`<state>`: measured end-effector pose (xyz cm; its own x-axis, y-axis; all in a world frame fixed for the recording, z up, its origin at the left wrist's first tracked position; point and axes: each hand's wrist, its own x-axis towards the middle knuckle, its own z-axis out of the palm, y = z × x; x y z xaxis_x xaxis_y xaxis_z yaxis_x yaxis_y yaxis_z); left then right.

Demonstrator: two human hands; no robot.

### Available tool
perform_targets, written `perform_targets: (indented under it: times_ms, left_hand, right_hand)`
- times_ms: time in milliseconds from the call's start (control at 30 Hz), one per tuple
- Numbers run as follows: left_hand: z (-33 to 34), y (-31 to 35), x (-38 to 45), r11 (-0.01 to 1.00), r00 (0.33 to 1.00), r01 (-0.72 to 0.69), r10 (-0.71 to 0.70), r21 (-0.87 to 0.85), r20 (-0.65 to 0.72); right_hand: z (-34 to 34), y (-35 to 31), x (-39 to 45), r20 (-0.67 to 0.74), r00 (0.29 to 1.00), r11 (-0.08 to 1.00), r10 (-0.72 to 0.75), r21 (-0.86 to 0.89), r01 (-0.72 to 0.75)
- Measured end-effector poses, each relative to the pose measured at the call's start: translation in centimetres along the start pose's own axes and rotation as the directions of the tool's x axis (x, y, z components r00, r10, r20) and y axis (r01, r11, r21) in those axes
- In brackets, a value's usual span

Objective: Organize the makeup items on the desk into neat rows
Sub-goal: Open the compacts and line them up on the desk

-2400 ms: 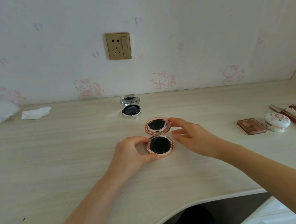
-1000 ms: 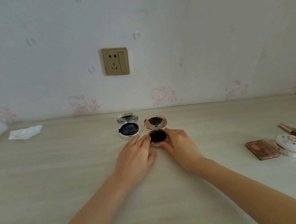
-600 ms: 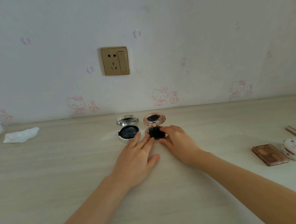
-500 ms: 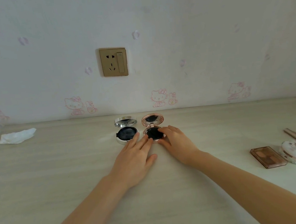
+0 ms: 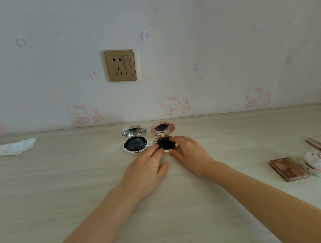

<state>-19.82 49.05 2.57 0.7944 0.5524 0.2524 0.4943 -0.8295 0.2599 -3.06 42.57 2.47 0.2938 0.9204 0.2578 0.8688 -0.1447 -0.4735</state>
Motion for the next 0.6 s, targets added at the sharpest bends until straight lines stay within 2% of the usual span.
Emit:
perform_targets:
  times_ms: [167, 367, 600]
  left_hand:
    - [-0.5, 0.7, -0.3, 1.000, 0.999, -0.020, 0.020, -0.004, -0.044]
    - [-1.4, 3.4, -0.8, 0.998, 0.996, -0.068, 0.068, 0.007, -0.051]
    - [-0.1, 9.9, -0.6, 0.986, 0.994, -0.105, 0.102, -0.126, -0.029]
  right_hand:
    - [-0.7, -0.1, -0.6, 0.011, 1.000, 0.999, -0.020, -0.034, 0.020]
    - [-3.9, 1.3, -3.4, 0.033, 0.999, 0.985, -0.028, -0.171, 0.033]
    - [-9.8, 4.2, -9.4, -0.015, 0.998, 0.971, 0.059, -0.229, -0.061]
